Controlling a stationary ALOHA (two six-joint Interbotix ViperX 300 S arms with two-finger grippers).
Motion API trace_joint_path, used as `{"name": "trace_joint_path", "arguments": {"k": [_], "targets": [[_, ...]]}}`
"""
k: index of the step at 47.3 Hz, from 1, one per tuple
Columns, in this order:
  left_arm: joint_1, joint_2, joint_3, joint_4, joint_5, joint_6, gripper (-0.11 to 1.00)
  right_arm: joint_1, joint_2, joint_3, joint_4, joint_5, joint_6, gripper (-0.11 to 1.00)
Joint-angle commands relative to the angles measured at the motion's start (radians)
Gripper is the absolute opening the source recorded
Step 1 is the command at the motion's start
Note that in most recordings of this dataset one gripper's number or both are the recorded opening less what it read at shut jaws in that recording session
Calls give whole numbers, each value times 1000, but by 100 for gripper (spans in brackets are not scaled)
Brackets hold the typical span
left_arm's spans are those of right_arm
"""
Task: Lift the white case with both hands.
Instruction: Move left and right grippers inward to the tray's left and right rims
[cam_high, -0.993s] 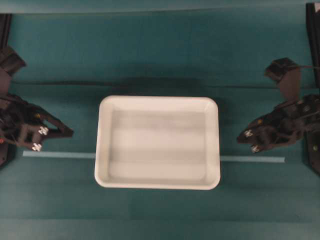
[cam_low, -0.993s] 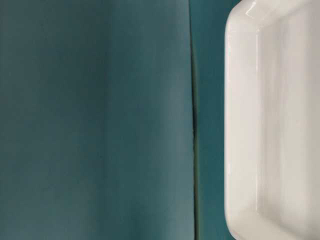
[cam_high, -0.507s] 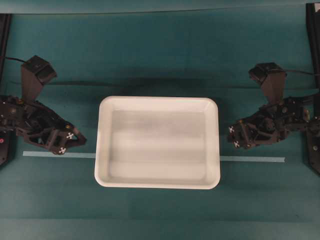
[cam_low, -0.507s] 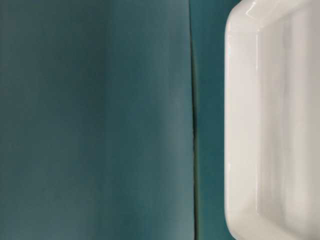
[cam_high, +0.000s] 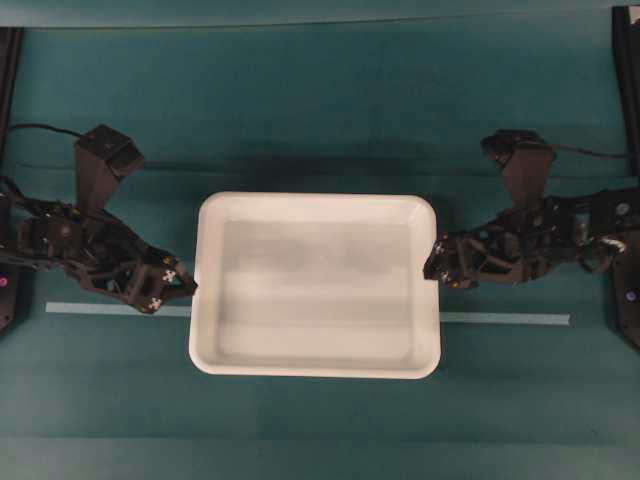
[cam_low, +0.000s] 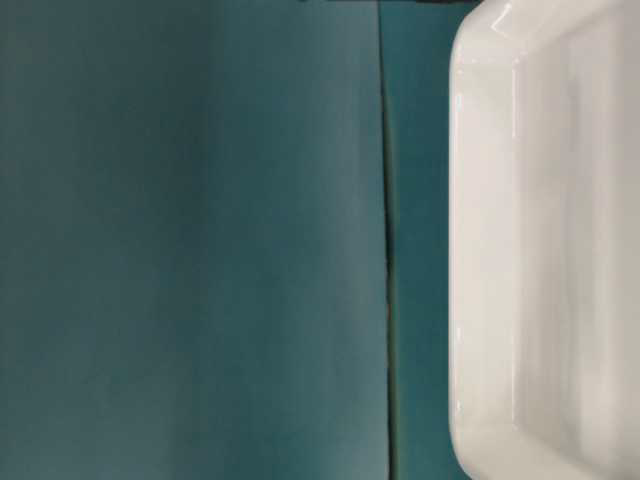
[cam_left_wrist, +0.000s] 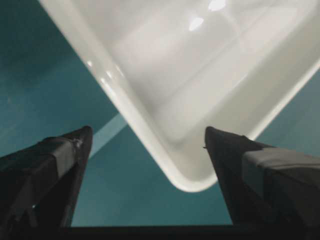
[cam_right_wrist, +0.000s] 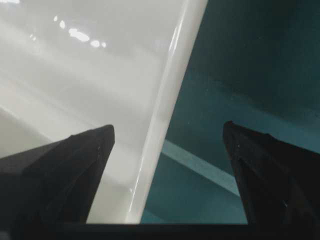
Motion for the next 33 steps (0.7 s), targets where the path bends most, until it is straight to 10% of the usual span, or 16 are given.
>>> {"name": "trace_joint_path", "arguments": {"k": [1,33], "targets": [[5,35,-14,3,-20,0,96,14,43,-12,2,-35,8,93],[46,245,-21,3,-121,-130,96,2,176,-26,0,-120,81,93]]}}
